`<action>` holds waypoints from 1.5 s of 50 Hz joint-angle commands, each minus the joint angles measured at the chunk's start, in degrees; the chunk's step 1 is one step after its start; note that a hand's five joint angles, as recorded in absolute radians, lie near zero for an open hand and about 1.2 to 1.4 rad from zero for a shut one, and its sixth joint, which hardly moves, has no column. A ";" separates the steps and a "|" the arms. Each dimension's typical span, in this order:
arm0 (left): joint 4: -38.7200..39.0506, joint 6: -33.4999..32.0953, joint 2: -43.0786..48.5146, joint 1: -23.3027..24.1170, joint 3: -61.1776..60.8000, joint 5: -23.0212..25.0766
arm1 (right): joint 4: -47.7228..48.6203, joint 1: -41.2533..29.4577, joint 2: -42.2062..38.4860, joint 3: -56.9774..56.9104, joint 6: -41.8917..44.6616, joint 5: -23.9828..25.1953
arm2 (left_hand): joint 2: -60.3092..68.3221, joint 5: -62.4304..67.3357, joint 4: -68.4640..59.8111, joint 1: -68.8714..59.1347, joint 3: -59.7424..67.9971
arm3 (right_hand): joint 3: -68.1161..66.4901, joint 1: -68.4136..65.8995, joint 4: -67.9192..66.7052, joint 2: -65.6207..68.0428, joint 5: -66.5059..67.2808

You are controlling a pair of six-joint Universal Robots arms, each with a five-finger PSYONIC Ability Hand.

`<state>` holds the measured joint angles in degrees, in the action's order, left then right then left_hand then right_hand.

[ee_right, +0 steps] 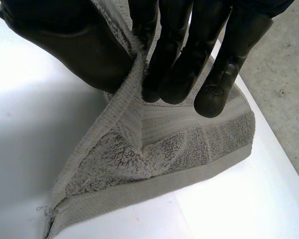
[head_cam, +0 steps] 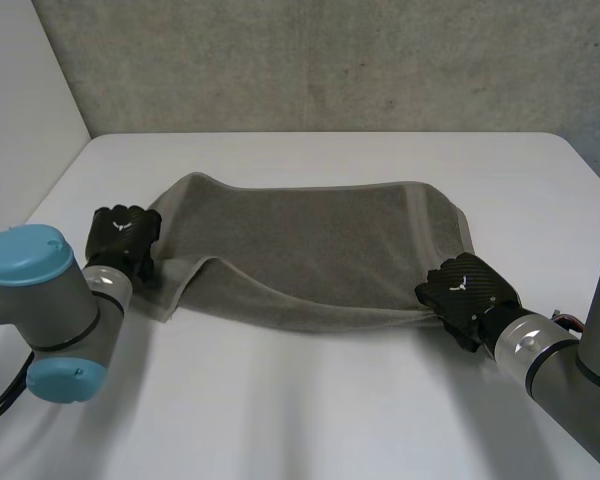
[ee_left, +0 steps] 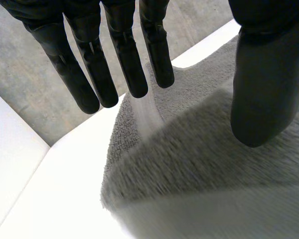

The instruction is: Fold the towel.

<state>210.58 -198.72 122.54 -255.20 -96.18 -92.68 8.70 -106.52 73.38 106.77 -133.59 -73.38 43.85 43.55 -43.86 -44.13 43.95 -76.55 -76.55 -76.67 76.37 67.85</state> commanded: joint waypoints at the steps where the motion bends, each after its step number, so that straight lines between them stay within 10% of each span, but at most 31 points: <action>1: 0.18 0.00 -0.11 -0.74 -0.32 0.04 | 0.00 0.00 0.00 0.02 0.00 0.00 | -2.85 -12.56 2.86 3.13 -2.95 | -3.45 -3.45 -3.33 3.63 2.15; 18: 0.53 0.62 -7.58 6.02 -6.22 2.76 | 0.00 -0.09 -0.08 0.02 0.35 0.00 | -2.17 -11.88 2.18 2.46 -2.27 | -3.45 -3.45 -3.33 3.63 2.15; 75: -4.13 -4.83 9.03 9.46 11.90 2.32 | 0.09 0.09 -2.90 0.02 0.61 -0.09 | -1.00 -10.71 1.01 1.28 -1.10 | -3.45 -3.45 -3.33 3.63 2.15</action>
<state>206.37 -203.37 129.76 -245.68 -85.77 -90.37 8.79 -106.46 70.90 106.92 -133.00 -73.47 46.34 46.27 -46.55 -46.39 46.42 -76.55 -76.55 -76.67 76.33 67.85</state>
